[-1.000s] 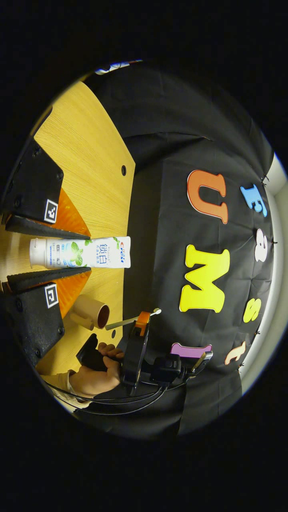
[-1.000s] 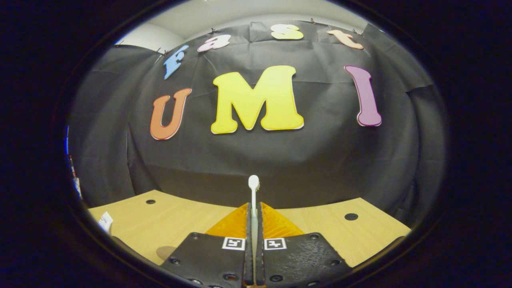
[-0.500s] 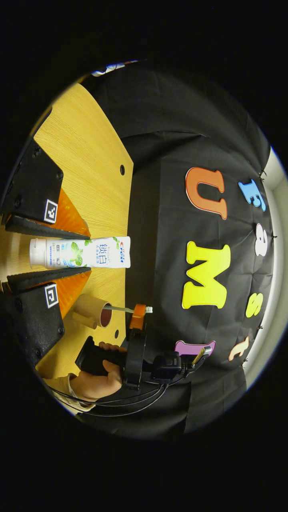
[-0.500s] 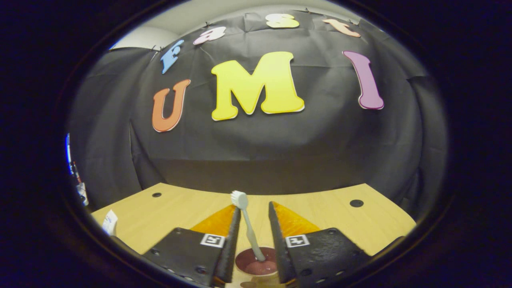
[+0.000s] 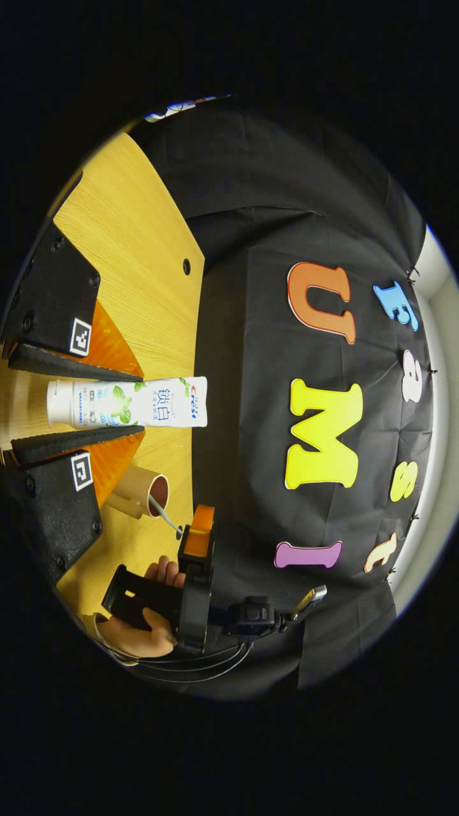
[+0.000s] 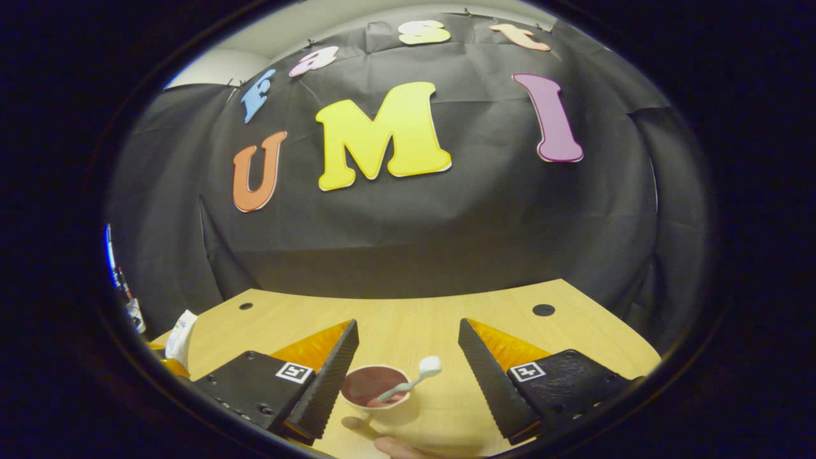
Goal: Put the toothbrush and toothpaste on the desktop into the cup, then pick up the cup and place it on the coaster on the desktop.
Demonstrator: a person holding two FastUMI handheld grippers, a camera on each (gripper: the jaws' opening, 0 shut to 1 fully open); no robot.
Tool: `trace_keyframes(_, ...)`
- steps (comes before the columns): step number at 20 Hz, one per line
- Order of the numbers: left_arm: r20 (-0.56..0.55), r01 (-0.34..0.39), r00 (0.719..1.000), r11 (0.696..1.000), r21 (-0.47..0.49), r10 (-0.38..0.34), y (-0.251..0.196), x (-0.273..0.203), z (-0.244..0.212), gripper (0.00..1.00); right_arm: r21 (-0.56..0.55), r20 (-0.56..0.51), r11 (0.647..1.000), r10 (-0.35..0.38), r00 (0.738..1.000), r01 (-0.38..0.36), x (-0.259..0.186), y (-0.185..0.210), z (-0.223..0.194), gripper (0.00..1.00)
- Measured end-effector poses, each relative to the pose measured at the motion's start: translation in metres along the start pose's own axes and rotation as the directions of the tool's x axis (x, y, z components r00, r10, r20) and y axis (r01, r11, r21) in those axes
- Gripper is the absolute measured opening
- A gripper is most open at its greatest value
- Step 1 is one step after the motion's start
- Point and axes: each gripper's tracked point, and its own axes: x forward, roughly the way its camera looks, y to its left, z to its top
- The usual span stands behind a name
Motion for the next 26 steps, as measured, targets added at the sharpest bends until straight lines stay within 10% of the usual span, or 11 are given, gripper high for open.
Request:
trace_keyframes(13,0.148,0.157,0.977,0.988,-0.003,-0.154,-0.087,0.076,0.063,0.4,-0.027,0.104,0.999,-0.037,0.994,0.04,-0.113,-0.07,-0.012,0.96)
trace_keyframes(26,0.036,0.19,0.981,0.98,-0.052,-0.189,-0.129,0.144,0.029,0.42,-0.002,0.072,1.0,-0.003,0.997,0.003,-0.11,-0.084,-0.03,0.96)
